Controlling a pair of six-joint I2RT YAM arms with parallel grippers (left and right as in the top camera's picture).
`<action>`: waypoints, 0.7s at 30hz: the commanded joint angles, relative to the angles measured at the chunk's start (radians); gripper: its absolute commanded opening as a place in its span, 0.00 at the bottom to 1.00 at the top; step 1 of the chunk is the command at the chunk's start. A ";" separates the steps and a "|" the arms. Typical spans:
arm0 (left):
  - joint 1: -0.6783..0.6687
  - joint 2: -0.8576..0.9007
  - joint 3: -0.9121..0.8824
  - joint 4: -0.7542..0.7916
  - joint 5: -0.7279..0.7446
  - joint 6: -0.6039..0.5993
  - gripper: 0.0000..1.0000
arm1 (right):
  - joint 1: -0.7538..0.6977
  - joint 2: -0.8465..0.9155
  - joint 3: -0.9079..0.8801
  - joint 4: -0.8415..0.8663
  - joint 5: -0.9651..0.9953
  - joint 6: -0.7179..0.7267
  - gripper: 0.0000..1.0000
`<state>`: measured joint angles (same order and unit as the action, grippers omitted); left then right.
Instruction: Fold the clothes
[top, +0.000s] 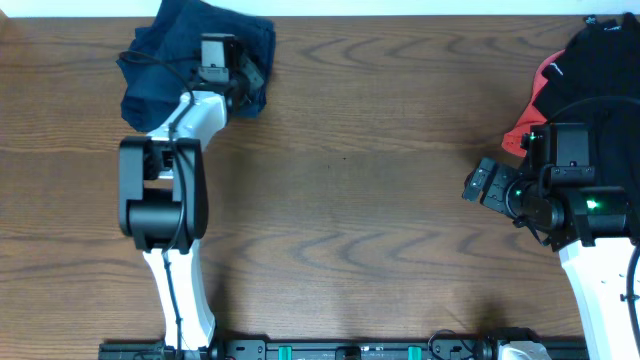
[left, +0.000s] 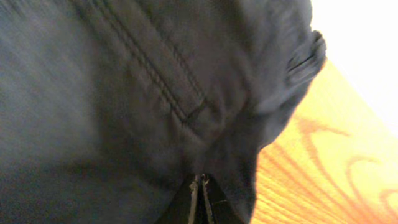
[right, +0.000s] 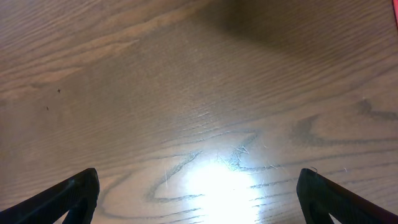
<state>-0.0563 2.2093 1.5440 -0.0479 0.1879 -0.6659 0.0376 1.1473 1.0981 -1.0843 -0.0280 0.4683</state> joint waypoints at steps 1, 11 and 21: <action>0.038 -0.112 -0.002 0.018 0.001 0.098 0.06 | 0.005 -0.002 0.006 -0.001 0.001 0.017 0.99; 0.154 -0.097 -0.002 0.073 -0.159 0.185 0.06 | 0.005 -0.002 0.006 -0.001 0.001 0.017 0.99; 0.225 0.034 -0.002 0.094 -0.155 0.331 0.06 | 0.005 -0.002 0.006 -0.001 0.001 0.017 0.99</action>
<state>0.1566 2.1918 1.5436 0.0525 0.0467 -0.4213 0.0376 1.1473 1.0981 -1.0843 -0.0280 0.4683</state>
